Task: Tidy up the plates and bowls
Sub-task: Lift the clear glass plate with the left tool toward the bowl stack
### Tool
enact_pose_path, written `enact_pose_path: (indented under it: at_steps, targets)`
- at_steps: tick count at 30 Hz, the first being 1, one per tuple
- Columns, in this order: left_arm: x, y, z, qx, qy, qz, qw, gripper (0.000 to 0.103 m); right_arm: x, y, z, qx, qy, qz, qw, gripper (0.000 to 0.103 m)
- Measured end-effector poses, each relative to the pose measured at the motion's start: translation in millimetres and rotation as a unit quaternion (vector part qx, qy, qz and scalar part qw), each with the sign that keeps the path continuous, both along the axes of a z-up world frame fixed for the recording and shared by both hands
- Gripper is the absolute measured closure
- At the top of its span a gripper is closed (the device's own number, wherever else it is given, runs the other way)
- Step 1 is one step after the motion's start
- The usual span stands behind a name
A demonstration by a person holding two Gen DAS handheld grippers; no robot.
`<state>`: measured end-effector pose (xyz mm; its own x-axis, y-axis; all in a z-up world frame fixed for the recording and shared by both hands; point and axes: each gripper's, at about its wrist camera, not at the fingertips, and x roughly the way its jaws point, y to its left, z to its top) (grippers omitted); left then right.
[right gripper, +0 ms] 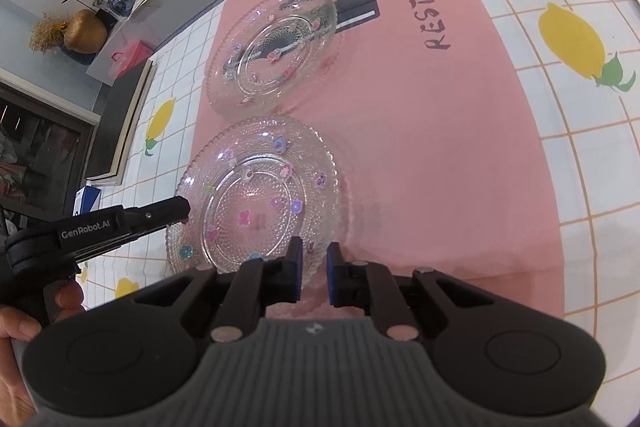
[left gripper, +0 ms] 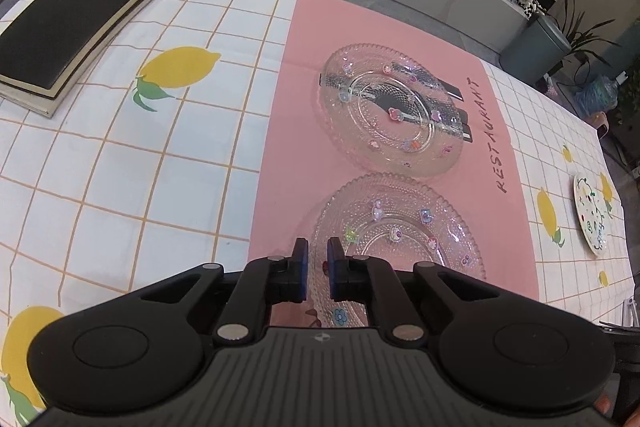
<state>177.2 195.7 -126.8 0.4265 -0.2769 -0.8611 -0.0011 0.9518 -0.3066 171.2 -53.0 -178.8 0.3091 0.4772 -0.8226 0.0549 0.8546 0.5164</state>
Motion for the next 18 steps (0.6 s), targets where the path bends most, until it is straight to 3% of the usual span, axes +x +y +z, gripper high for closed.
enact_pose_path:
  at_steps: [18]
  targets:
    - [-7.4,-40.1,68.5,0.006,-0.060,-0.018,0.9980,0.094,-13.4,-41.6,45.2,0.031,-0.039,-0.033,0.998,0.093]
